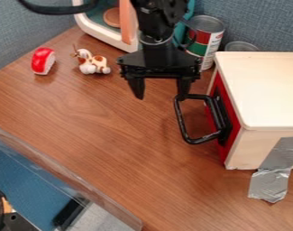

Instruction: Open the drawer

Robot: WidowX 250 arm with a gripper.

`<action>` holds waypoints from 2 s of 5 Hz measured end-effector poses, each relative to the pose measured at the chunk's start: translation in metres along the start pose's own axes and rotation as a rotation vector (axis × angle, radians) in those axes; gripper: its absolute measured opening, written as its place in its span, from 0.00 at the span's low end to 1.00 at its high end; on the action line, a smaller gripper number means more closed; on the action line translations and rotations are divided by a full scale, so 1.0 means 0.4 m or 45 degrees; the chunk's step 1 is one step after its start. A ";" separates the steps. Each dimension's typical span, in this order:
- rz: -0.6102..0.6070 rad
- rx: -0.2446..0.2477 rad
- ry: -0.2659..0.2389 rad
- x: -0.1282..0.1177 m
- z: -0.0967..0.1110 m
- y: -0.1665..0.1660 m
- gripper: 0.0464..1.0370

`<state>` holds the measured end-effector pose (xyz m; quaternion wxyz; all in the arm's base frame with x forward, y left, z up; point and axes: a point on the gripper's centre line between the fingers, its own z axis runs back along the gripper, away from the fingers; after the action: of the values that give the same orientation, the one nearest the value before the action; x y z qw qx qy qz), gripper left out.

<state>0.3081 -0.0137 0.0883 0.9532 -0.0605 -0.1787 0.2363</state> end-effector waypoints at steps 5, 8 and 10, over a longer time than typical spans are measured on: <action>0.141 -0.016 0.140 -0.048 -0.121 -0.036 0.96; 0.130 0.060 0.187 -0.073 -0.156 -0.022 0.32; 0.158 0.106 0.198 -0.066 -0.115 0.038 0.10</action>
<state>0.2969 -0.0143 0.0344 0.9494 -0.0499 -0.0901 0.2967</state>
